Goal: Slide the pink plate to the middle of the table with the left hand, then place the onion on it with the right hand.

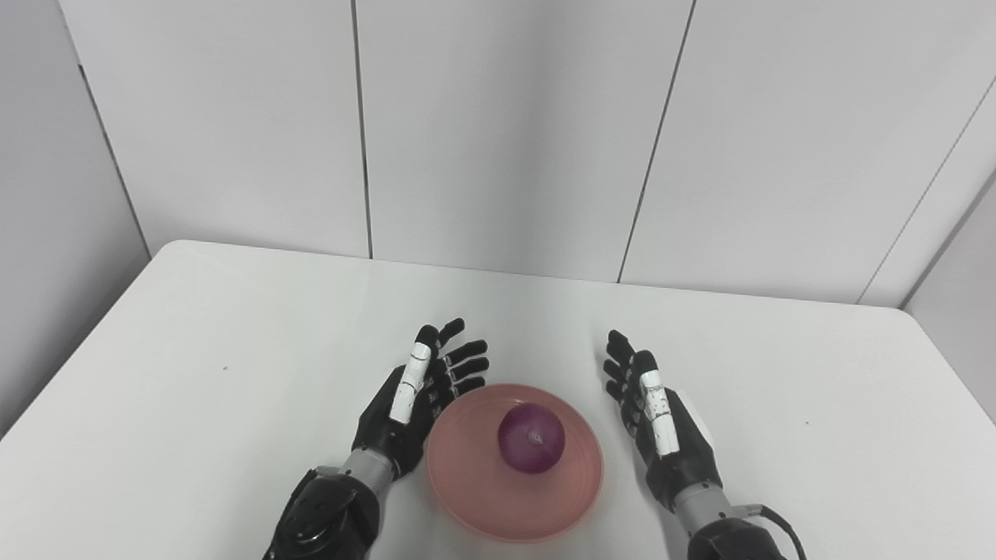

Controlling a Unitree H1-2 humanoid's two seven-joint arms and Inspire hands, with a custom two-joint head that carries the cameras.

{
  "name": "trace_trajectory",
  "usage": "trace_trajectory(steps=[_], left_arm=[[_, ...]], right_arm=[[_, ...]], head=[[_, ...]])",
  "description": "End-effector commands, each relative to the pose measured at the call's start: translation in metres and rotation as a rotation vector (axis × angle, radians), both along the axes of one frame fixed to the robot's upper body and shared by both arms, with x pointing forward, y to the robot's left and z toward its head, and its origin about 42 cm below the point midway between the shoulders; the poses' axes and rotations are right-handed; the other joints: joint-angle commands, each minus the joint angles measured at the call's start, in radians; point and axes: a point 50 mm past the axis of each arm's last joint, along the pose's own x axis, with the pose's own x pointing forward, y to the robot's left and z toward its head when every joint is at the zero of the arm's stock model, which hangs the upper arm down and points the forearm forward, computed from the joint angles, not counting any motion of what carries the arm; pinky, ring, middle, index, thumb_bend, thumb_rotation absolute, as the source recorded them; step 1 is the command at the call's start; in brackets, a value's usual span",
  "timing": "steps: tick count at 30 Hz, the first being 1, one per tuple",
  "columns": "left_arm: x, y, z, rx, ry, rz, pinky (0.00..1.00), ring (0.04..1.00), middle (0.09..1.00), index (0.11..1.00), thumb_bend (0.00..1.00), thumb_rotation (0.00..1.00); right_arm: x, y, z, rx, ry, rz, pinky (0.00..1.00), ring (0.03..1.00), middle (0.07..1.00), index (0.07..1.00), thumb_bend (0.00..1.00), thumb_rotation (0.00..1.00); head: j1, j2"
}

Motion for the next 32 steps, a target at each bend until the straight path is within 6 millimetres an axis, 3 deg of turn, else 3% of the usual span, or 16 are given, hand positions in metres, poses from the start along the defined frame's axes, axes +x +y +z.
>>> trace_trajectory(steps=[1, 6, 14, 32], left_arm=[[-0.008, 0.007, -0.016, 0.02, 0.087, 0.017, 0.82, 0.828, 0.822, 0.908, 0.8, 0.9], [-0.008, 0.008, -0.016, 0.022, 0.083, 0.017, 0.81, 0.825, 0.822, 0.906, 0.8, 0.89], [-0.01, 0.009, -0.015, 0.021, 0.084, 0.02, 0.83, 0.832, 0.822, 0.911, 0.8, 0.89], [-0.009, 0.011, -0.015, 0.023, 0.085, 0.022, 0.81, 0.83, 0.822, 0.904, 0.8, 0.89]], right_arm=[[0.005, 0.004, 0.011, 0.016, -0.084, 0.009, 1.0, 1.0, 0.999, 0.968, 0.88, 1.0], [0.002, 0.008, -0.013, -0.004, -0.072, 0.002, 1.0, 1.0, 0.967, 0.938, 0.97, 0.96], [-0.002, 0.016, -0.041, 0.059, -0.022, 0.02, 1.0, 1.0, 0.963, 0.948, 0.98, 0.93], [-0.002, 0.021, -0.045, 0.118, 0.008, 0.039, 0.94, 0.923, 0.904, 0.918, 0.92, 0.94]], head=[[0.0, 0.003], [0.005, 0.002], [0.006, 0.007], [0.003, 0.005]])
